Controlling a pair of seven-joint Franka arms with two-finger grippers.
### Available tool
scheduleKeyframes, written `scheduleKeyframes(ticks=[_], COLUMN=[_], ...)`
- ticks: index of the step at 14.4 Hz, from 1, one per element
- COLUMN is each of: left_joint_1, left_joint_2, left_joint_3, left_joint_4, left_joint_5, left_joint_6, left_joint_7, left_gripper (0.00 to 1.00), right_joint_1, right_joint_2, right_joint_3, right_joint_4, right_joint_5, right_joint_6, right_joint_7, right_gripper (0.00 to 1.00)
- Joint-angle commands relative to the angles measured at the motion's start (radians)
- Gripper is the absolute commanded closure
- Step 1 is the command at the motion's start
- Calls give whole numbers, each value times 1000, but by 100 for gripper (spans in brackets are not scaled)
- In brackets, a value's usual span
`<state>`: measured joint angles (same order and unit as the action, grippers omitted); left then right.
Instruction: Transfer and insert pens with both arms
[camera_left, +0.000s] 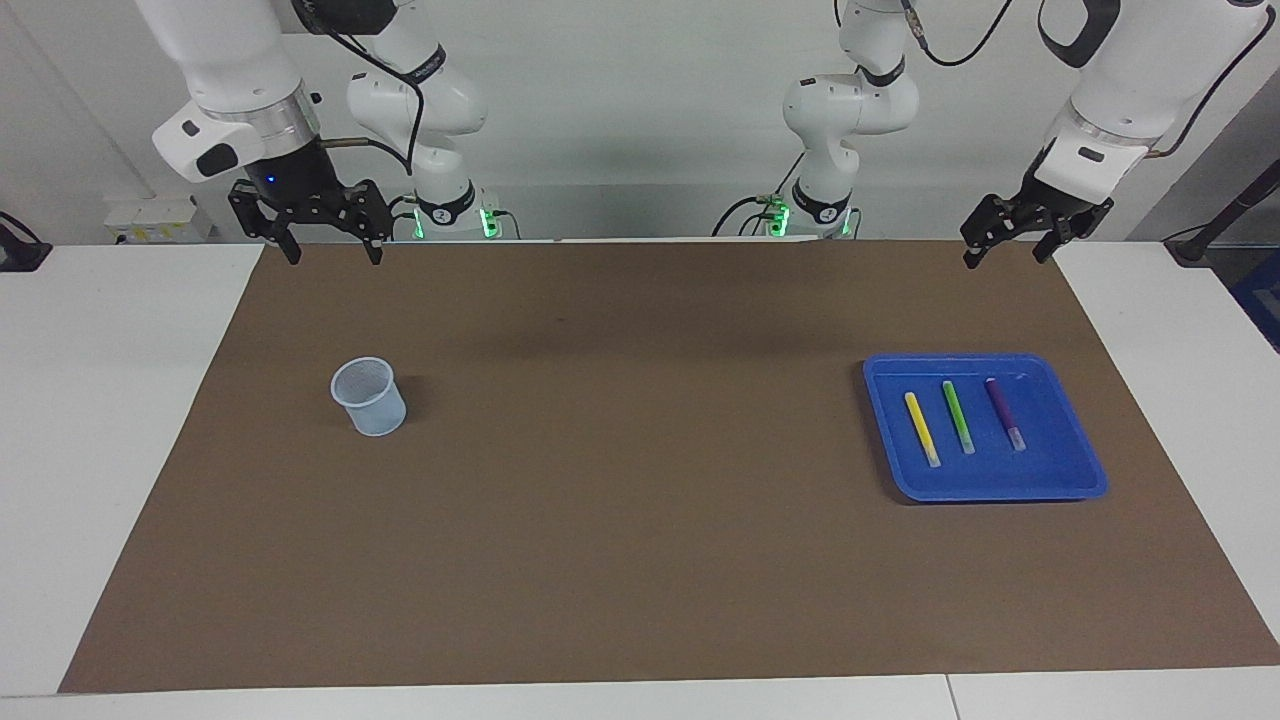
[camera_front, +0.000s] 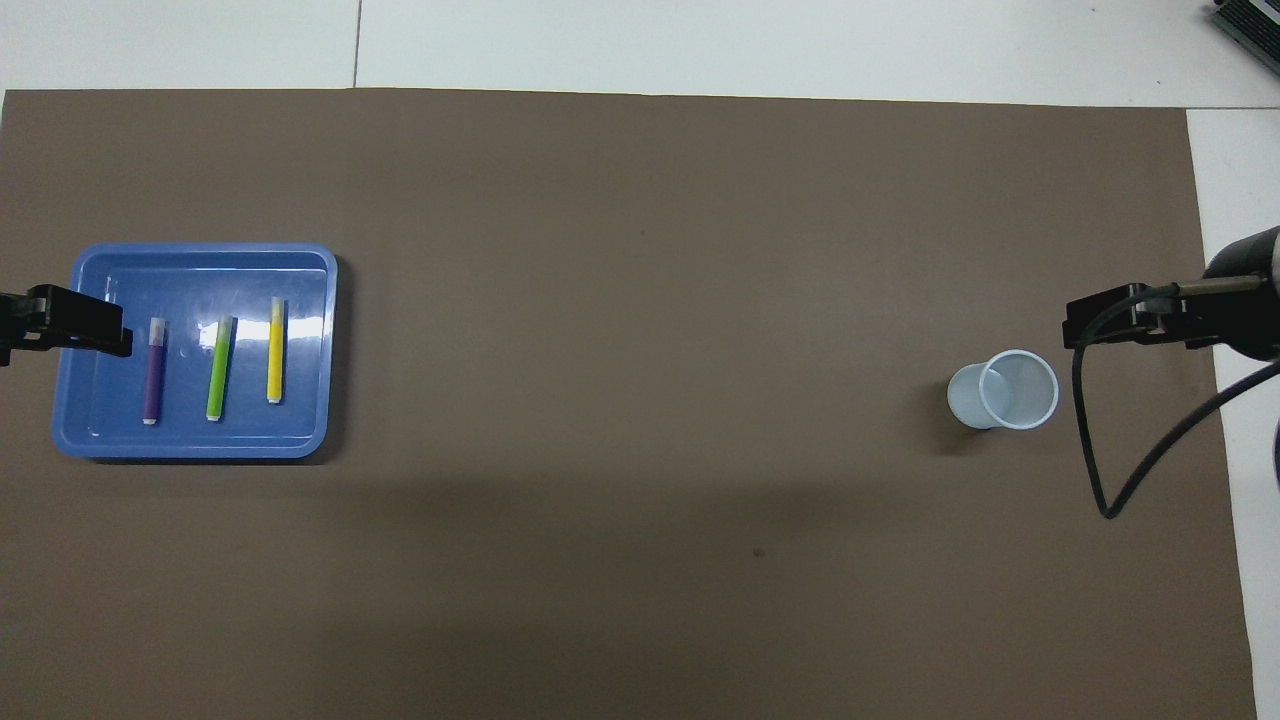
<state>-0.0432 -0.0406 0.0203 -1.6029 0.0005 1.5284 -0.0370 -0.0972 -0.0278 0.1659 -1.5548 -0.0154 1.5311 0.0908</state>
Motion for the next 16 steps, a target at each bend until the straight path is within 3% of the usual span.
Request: scheduleKeyframes(ticks=[1,16], left_joint_1=[8,6], left_joint_2=[-5,-4], left_joint_3=[-2,-2], left_joint_4=[-3,0], left_joint_5=[-2,-7], left_joint_6=[-7,-2], left_joint_7=[11,12], left_gripper=[0,0], right_joint_1=[-9,-15], right_joint_2=[0,0], right_joint_3=[7,3], right_joint_4=[12,-2], right_joint_5=[15,20], right_joint_6=[-9,6], right_joint_7=[-13,-13], right_gripper=[0,0])
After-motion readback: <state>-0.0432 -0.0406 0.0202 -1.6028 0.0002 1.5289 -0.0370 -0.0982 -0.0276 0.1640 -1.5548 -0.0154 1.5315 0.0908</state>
